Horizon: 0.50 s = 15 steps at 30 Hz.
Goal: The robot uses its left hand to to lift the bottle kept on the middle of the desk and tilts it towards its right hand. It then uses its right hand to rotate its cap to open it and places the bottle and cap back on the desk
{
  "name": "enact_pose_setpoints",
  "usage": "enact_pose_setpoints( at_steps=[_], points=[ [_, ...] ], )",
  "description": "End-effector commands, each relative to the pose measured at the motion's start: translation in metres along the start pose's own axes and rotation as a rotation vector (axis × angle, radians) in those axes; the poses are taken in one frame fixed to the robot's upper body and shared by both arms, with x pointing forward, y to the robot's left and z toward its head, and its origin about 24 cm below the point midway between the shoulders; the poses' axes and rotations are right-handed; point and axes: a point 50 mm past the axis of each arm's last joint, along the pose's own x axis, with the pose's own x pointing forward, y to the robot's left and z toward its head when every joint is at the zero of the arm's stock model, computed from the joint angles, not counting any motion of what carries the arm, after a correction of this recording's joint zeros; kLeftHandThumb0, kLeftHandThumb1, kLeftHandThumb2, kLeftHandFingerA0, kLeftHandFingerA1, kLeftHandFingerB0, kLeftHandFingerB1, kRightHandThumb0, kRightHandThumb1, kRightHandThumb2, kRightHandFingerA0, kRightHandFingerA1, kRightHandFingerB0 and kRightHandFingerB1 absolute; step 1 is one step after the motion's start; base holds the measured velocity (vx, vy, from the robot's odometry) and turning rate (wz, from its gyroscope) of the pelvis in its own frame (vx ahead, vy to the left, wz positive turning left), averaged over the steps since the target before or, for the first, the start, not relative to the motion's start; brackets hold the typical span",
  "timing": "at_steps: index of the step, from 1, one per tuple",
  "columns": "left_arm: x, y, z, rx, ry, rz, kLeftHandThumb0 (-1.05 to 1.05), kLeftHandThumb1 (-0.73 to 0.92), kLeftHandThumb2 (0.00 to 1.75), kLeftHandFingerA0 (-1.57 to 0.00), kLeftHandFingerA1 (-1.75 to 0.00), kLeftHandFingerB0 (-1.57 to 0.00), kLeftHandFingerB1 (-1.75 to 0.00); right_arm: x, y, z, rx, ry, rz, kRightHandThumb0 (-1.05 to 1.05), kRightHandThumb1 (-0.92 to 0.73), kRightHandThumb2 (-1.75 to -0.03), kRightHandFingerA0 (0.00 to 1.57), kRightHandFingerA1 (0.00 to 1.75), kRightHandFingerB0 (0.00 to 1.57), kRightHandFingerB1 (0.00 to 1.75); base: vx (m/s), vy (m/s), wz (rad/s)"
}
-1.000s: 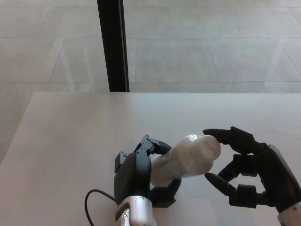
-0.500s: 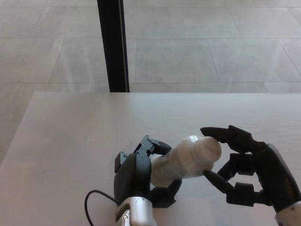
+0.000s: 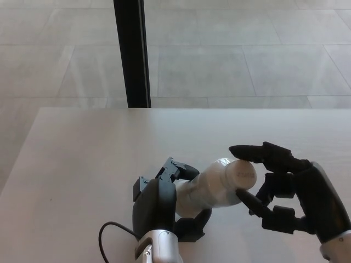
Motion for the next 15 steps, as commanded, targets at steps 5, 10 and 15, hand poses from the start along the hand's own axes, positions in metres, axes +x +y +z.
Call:
enact_pose_setpoints(
  at_steps=[5,10,15],
  points=[
    [-0.010,-0.011,-0.019,0.032,0.084,-0.042,-0.15,0.69,0.96,-0.80,-1.74,-0.70,-0.97,-0.004,-0.004,-0.006,-0.055,0.014,0.035,-0.27,-0.60,-0.70,1.01,1.42,0.94,0.57,0.00,0.000,0.00],
    [-0.011,-0.011,-0.020,0.026,0.079,-0.037,-0.15,0.62,1.13,-0.86,-1.75,-0.70,-1.46,-0.007,-0.004,-0.012,-0.082,0.040,0.049,-0.29,-0.59,-0.70,0.99,1.43,0.93,0.56,0.00,0.000,0.00],
    [-0.011,-0.011,-0.021,0.018,0.079,-0.040,-0.16,0.61,1.16,-0.87,-1.75,-0.70,-1.52,-0.007,-0.003,-0.013,-0.082,0.061,0.060,-0.29,-0.58,-0.70,0.98,1.44,0.92,0.55,0.00,0.000,0.00]
  ],
)
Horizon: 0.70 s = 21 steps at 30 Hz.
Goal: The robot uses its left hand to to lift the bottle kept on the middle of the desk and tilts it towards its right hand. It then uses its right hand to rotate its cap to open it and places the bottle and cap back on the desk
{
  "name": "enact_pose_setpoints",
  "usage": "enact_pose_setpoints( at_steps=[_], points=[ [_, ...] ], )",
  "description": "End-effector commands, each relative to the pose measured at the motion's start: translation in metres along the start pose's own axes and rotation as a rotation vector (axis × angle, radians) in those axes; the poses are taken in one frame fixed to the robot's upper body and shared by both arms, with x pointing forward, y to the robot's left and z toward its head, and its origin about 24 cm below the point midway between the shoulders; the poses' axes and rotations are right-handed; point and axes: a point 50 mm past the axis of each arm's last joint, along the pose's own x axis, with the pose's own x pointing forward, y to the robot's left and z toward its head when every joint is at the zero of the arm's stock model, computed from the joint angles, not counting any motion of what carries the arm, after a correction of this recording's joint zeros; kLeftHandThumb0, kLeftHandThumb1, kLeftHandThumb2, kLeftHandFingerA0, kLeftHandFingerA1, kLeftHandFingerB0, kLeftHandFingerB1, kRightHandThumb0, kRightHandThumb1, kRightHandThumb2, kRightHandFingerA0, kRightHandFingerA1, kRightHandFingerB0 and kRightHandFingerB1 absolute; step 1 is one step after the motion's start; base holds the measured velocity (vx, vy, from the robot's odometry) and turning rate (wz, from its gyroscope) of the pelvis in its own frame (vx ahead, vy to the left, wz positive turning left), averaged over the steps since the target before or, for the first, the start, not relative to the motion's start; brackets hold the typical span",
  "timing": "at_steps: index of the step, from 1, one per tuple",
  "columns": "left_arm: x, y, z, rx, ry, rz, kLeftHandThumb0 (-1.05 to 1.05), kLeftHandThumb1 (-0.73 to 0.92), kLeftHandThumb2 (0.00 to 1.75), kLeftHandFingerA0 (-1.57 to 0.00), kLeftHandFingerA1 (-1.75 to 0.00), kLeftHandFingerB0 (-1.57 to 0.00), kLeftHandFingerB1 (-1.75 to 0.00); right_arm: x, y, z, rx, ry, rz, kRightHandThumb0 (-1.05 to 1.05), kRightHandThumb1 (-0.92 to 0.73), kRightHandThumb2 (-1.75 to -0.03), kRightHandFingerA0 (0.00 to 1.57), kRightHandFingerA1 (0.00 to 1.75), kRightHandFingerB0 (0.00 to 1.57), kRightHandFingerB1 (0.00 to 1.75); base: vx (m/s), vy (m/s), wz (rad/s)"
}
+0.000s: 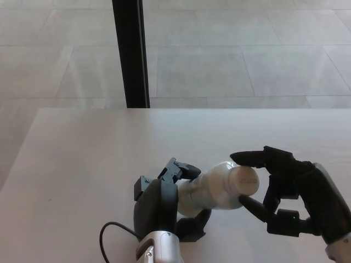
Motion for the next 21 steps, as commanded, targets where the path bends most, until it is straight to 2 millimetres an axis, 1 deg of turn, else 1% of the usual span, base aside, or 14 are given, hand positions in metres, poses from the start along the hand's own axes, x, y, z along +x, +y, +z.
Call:
enact_pose_setpoints(
  at_steps=[1,3,4,6,7,9,12,13,14,15,17,18,20,21],
  points=[
    [-0.009,-0.010,-0.019,0.000,0.082,-0.036,-0.17,0.62,1.15,-0.87,-1.75,-0.69,-1.58,-0.004,0.002,-0.009,-0.039,0.068,0.041,-0.29,-0.58,-0.70,0.97,1.46,0.94,0.53,0.00,0.000,0.00],
    [-0.009,-0.010,-0.019,0.006,0.070,-0.034,-0.17,0.60,1.18,-0.86,-1.75,-0.75,-1.29,-0.004,0.002,-0.009,-0.041,0.064,0.046,-0.29,-0.59,-0.70,0.94,1.55,0.94,0.53,0.00,0.000,0.00],
    [-0.009,-0.010,-0.019,0.003,0.074,-0.034,-0.18,0.62,1.18,-0.85,-1.75,-0.74,-1.41,-0.004,0.002,-0.009,-0.052,0.061,0.046,-0.30,-0.61,-0.71,0.91,1.61,0.98,0.56,0.00,0.000,0.00],
    [-0.008,-0.010,-0.019,0.008,0.091,-0.037,-0.16,0.64,1.11,-0.84,-1.75,-0.72,-1.17,-0.003,0.002,-0.008,-0.059,0.044,0.049,-0.25,-0.60,-0.76,0.91,1.62,0.99,0.71,0.00,0.000,0.00],
    [-0.008,-0.010,-0.018,0.008,0.088,-0.036,-0.15,0.63,1.13,-0.85,-1.75,-0.70,-1.36,-0.003,0.002,-0.007,-0.053,0.040,0.049,-0.26,-0.59,-0.79,0.92,1.58,0.99,0.79,0.00,0.000,0.00],
    [-0.009,-0.010,-0.018,0.008,0.082,-0.032,-0.15,0.65,1.10,-0.85,-1.75,-0.70,-1.31,-0.003,0.001,-0.006,-0.050,0.044,0.049,-0.25,-0.58,-0.80,0.92,1.56,1.00,0.84,0.00,0.000,0.00],
    [-0.009,-0.011,-0.018,-0.001,0.095,-0.033,-0.15,0.65,1.11,-0.86,-1.75,-0.70,-1.45,-0.001,0.001,-0.002,-0.064,0.008,0.035,-0.23,-0.54,-0.86,0.94,1.60,0.99,0.88,0.00,0.000,0.00],
    [-0.009,-0.011,-0.018,0.002,0.094,-0.032,-0.15,0.65,1.11,-0.86,-1.75,-0.70,-1.45,-0.001,0.001,-0.001,-0.062,0.002,0.033,-0.23,-0.54,-0.86,0.94,1.60,0.99,0.88,0.00,0.000,0.00],
    [-0.009,-0.011,-0.018,0.005,0.094,-0.029,-0.14,0.66,1.05,-0.87,-1.75,-0.72,-1.18,0.000,0.001,0.000,-0.064,-0.005,0.031,-0.23,-0.53,-0.88,0.95,1.62,0.99,0.90,0.00,0.000,0.00],
    [-0.009,-0.011,-0.019,0.015,0.094,-0.024,-0.15,0.67,1.02,-0.88,-1.75,-0.72,-1.08,0.001,0.002,0.002,-0.069,-0.020,0.028,-0.23,-0.53,-0.88,0.94,1.60,0.99,0.90,0.00,0.000,0.00],
    [-0.009,-0.012,-0.019,0.021,0.094,-0.023,-0.15,0.67,1.02,-0.88,-1.75,-0.72,-1.08,0.001,0.002,0.003,-0.074,-0.026,0.028,-0.23,-0.53,-0.88,0.94,1.60,0.99,0.90,0.00,0.000,0.00],
    [-0.009,-0.011,-0.020,0.031,0.075,-0.021,-0.14,0.68,1.01,-0.89,-1.75,-0.73,-1.22,0.002,0.002,0.006,-0.079,-0.043,0.028,-0.23,-0.52,-0.88,0.95,1.56,0.99,0.90,0.00,0.000,0.00],
    [-0.010,-0.010,-0.022,0.025,0.085,-0.021,-0.15,0.68,1.01,-0.85,-1.75,-0.70,-1.11,0.003,0.000,0.008,-0.116,-0.083,0.040,-0.23,-0.52,-0.89,0.95,1.50,0.98,0.90,0.00,0.000,0.00],
    [-0.009,-0.010,-0.022,0.026,0.085,-0.020,-0.15,0.68,1.01,-0.85,-1.75,-0.70,-1.11,0.003,0.000,0.008,-0.115,-0.084,0.039,-0.23,-0.52,-0.89,0.95,1.50,0.98,0.90,0.00,0.000,0.00]
  ],
)
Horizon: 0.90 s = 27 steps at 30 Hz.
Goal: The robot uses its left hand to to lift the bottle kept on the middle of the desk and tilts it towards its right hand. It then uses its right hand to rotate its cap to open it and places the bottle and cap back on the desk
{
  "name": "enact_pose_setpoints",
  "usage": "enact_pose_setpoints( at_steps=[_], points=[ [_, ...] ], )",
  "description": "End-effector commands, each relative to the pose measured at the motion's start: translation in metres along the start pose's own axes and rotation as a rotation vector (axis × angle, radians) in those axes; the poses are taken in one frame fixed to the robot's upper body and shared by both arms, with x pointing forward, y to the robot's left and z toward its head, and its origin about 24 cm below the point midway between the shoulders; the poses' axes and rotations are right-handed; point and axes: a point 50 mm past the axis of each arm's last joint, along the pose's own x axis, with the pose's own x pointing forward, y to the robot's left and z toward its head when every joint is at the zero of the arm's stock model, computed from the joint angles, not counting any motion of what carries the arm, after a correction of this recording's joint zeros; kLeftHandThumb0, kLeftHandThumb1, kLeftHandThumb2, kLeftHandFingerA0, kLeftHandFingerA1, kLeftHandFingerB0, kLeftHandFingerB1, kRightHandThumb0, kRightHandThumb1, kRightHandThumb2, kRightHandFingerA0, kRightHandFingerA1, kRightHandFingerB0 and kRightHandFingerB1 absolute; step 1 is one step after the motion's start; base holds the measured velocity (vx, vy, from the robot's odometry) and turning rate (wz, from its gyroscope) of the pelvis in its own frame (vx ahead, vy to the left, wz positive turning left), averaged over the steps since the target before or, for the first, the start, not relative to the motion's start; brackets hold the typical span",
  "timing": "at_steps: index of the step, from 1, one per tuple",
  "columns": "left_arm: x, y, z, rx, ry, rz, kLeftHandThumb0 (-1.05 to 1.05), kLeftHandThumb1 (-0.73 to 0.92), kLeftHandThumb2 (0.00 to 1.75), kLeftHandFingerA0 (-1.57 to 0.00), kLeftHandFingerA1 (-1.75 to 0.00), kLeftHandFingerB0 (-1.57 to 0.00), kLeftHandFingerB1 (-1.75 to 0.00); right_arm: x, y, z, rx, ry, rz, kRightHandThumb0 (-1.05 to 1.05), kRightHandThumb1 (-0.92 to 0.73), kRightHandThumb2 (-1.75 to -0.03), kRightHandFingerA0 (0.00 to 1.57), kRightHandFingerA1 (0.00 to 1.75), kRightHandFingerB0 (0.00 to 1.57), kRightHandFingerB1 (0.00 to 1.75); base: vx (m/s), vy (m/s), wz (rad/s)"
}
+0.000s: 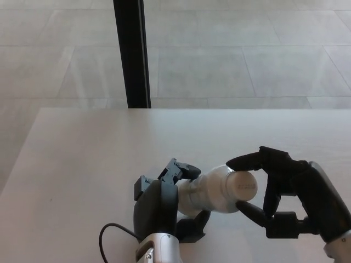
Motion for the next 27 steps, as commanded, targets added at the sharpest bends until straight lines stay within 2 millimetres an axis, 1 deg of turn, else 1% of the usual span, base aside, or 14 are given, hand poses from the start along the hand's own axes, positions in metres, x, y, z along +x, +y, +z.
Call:
enact_pose_setpoints(
  at_steps=[1,2,4,5,7,9,10,12,15,18,19,21,22,27],
  points=[
    [-0.010,-0.009,-0.020,0.019,0.104,-0.028,-0.15,0.67,1.00,-0.84,-1.74,-0.71,-1.08,0.001,-0.003,0.003,-0.086,-0.057,0.019,-0.22,-0.51,-0.90,0.97,1.46,0.98,0.89,0.00,0.000,0.00],
    [-0.010,-0.009,-0.020,0.017,0.111,-0.028,-0.17,0.72,0.92,-0.85,-1.74,-0.70,-1.01,0.001,-0.004,0.003,-0.103,-0.065,0.019,-0.22,-0.51,-0.90,0.98,1.46,0.99,0.89,0.00,0.000,0.00],
    [-0.009,-0.008,-0.020,0.014,0.123,-0.033,-0.16,0.70,0.95,-0.84,-1.75,-0.70,-1.11,0.002,-0.006,0.004,-0.119,-0.090,0.014,-0.21,-0.51,-0.91,0.99,1.45,0.99,0.88,0.00,0.000,0.00],
    [-0.009,-0.008,-0.020,0.016,0.123,-0.032,-0.17,0.70,0.92,-0.82,-1.70,-0.63,-0.90,0.002,-0.007,0.004,-0.131,-0.097,0.011,-0.22,-0.51,-0.91,1.00,1.43,0.99,0.88,0.00,0.000,0.00],
    [-0.011,-0.008,-0.020,0.044,0.092,-0.022,-0.18,0.69,0.84,-0.87,-1.54,-0.60,-0.75,0.004,-0.011,0.007,-0.152,-0.142,-0.008,-0.19,-0.49,-0.92,1.01,1.39,1.00,0.88,0.00,0.000,0.00],
    [-0.012,-0.009,-0.020,0.064,0.069,-0.014,-0.18,0.68,0.80,-0.83,-1.62,-0.64,-0.82,0.006,-0.012,0.009,-0.184,-0.181,0.012,-0.21,-0.48,-0.96,0.99,1.44,0.98,0.90,0.00,0.000,0.00],
    [-0.012,-0.009,-0.021,0.053,0.072,-0.010,-0.17,0.70,0.80,-0.83,-1.49,-0.60,-0.74,0.007,-0.012,0.010,-0.191,-0.194,0.021,-0.21,-0.47,-0.98,1.00,1.45,0.99,0.90,0.00,0.000,0.00],
    [-0.014,-0.010,-0.021,0.048,0.074,-0.007,-0.14,0.69,0.86,-0.81,-1.42,-0.57,-0.71,0.006,-0.012,0.010,-0.221,-0.194,0.038,-0.24,-0.48,-0.97,0.99,1.47,0.98,0.89,0.00,0.000,0.00],
    [-0.013,-0.009,-0.023,0.059,0.074,-0.009,-0.16,0.70,0.83,-0.80,-1.35,-0.55,-0.70,0.007,-0.014,0.013,-0.298,-0.220,0.078,-0.25,-0.49,-0.97,0.99,1.48,0.97,0.87,0.00,0.000,0.00],
    [-0.013,-0.007,-0.024,0.064,0.071,-0.006,-0.17,0.68,0.82,-0.82,-1.45,-0.57,-0.74,0.009,-0.018,0.014,-0.348,-0.231,0.117,-0.26,-0.52,-0.96,0.98,1.42,0.96,0.88,0.00,0.000,0.00],
    [-0.013,-0.007,-0.024,0.053,0.082,-0.003,-0.17,0.68,0.84,-0.84,-1.65,-0.56,-0.73,0.012,-0.023,0.015,-0.373,-0.249,0.127,-0.25,-0.49,-0.98,0.98,1.47,0.96,0.91,0.00,0.000,0.00],
    [-0.013,-0.007,-0.025,0.051,0.090,-0.010,-0.13,0.69,0.82,-0.92,-1.64,-0.61,-0.77,0.014,-0.027,0.016,-0.388,-0.260,0.129,-0.25,-0.48,-0.99,0.98,1.47,0.96,0.89,0.00,0.000,0.00],
    [-0.013,-0.008,-0.025,0.055,0.093,-0.009,-0.16,0.70,0.83,-0.83,-1.48,-0.57,-0.73,0.017,-0.030,0.019,-0.403,-0.277,0.128,-0.26,-0.50,-0.93,0.98,1.46,0.95,0.89,0.00,0.000,0.00],
    [-0.015,-0.008,-0.026,0.073,0.062,-0.002,-0.16,0.67,0.81,-0.76,-1.38,-0.55,-0.72,0.019,-0.029,0.022,-0.433,-0.320,0.155,-0.26,-0.49,-0.93,1.00,1.48,0.95,0.85,0.00,0.000,0.00]
  ],
)
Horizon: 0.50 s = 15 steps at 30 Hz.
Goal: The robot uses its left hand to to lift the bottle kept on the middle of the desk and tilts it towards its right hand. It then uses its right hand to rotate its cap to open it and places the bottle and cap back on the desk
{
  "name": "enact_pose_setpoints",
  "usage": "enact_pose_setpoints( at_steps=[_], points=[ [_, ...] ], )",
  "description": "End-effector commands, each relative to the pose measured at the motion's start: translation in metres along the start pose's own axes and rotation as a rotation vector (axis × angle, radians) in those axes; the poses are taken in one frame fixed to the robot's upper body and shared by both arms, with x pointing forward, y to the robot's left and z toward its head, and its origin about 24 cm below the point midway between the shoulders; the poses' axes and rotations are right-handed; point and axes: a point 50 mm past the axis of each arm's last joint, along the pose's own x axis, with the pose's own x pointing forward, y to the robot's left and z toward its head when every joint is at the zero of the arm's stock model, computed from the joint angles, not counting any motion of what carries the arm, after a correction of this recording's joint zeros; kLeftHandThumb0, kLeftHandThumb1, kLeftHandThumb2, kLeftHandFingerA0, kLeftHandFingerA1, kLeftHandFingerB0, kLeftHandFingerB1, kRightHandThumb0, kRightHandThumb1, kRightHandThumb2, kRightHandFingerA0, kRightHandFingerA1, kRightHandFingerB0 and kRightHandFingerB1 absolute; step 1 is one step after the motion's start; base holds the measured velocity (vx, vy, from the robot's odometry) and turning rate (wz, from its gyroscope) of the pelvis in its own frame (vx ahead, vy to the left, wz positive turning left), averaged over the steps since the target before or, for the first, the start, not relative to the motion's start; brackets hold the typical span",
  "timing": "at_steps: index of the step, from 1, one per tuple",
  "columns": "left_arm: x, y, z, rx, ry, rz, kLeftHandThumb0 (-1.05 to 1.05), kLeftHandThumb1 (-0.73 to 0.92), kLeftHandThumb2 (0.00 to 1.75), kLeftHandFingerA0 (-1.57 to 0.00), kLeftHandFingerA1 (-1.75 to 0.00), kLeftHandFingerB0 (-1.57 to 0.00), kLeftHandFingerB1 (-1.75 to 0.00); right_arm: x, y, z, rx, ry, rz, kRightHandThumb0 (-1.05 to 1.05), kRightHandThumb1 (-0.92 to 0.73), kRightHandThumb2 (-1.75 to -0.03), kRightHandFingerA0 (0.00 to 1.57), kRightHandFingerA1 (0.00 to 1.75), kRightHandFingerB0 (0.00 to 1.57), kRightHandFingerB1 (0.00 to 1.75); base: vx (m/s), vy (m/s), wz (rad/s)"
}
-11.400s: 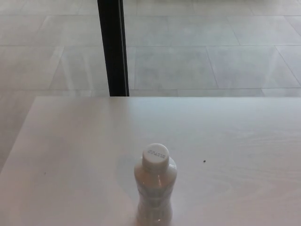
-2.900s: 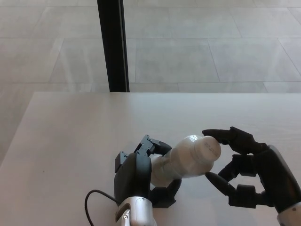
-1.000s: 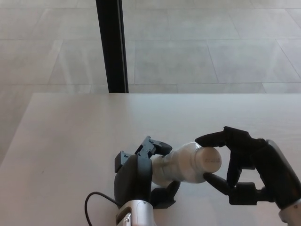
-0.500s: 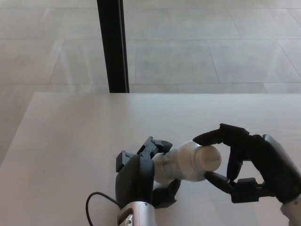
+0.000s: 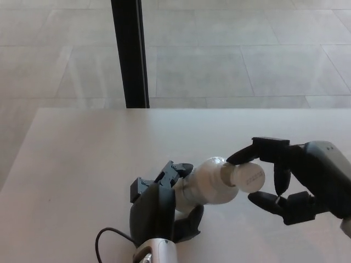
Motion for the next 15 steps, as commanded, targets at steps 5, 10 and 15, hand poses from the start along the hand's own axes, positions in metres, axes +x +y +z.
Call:
enact_pose_setpoints(
  at_steps=[5,10,15],
  points=[
    [-0.013,-0.009,-0.021,0.034,0.088,-0.039,-0.16,0.71,0.79,-0.72,-1.38,-0.55,-0.72,0.006,-0.001,0.006,-0.146,-0.146,0.077,-0.27,-0.51,-0.87,0.94,1.60,0.90,0.84,0.00,0.000,0.00],
    [-0.013,-0.010,-0.024,0.046,0.104,-0.043,-0.13,0.70,0.85,-0.79,-1.49,-0.62,-0.79,0.011,-0.011,0.007,-0.192,-0.209,0.023,-0.26,-0.50,-0.89,0.94,1.61,0.89,0.87,0.00,0.000,0.00],
    [-0.010,-0.005,-0.024,0.026,0.130,-0.060,-0.08,0.65,1.05,-0.88,-1.75,-0.70,-0.97,0.012,-0.031,0.001,-0.233,-0.175,-0.026,-0.21,-0.48,-0.91,0.94,1.64,0.88,0.87,0.00,0.000,0.00]
  ],
)
